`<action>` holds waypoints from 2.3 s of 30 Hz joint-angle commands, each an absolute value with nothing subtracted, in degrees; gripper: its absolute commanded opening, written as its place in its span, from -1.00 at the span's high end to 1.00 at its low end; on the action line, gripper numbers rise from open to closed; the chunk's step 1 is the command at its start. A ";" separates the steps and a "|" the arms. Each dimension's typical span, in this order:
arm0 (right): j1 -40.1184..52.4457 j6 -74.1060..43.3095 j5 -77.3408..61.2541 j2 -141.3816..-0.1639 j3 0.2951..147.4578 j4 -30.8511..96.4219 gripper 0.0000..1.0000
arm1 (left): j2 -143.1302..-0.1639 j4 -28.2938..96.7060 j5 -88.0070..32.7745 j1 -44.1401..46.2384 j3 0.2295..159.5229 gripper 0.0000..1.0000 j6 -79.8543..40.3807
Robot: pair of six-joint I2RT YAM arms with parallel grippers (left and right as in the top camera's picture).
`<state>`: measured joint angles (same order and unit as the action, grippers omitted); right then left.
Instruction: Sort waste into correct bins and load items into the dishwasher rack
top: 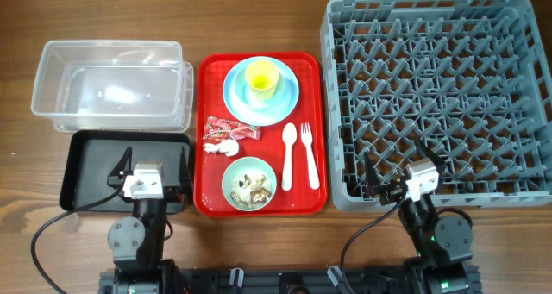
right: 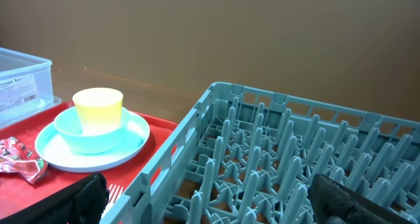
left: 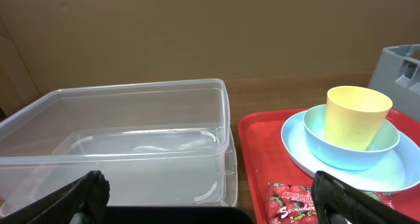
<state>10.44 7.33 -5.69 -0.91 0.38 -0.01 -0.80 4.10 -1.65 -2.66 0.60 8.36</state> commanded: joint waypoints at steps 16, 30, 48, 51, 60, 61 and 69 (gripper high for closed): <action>10.37 7.51 -5.34 -0.80 0.30 -0.32 -0.99 | -0.16 4.36 -1.91 -3.01 0.34 -1.00 9.23; 10.37 7.51 -5.34 -0.80 0.30 -0.30 -0.99 | -0.16 4.12 -1.91 -3.01 0.34 -1.00 9.26; 10.37 7.51 -5.34 -0.80 0.30 -0.30 -1.00 | -12.19 4.16 -20.56 -3.01 14.00 -1.00 -6.92; 10.37 7.53 -5.34 -0.80 0.30 -0.30 -0.99 | -21.98 8.32 -24.34 -3.01 23.29 -1.00 -6.87; 10.37 7.53 -5.37 -0.80 0.30 -0.32 -0.99 | -55.31 31.38 -37.58 -3.01 56.16 -1.00 -6.94; 10.37 7.53 -5.34 -0.80 0.30 -0.30 -1.00 | -57.71 31.40 -39.27 -3.01 57.82 -1.00 -6.96; 10.37 7.53 -5.34 -0.80 0.30 -0.30 -1.00 | -68.07 35.27 -48.05 -3.01 59.33 -1.00 -6.98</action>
<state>10.44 7.33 -5.69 -0.91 0.36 -0.01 -65.32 32.67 -43.27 -2.74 58.52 -6.44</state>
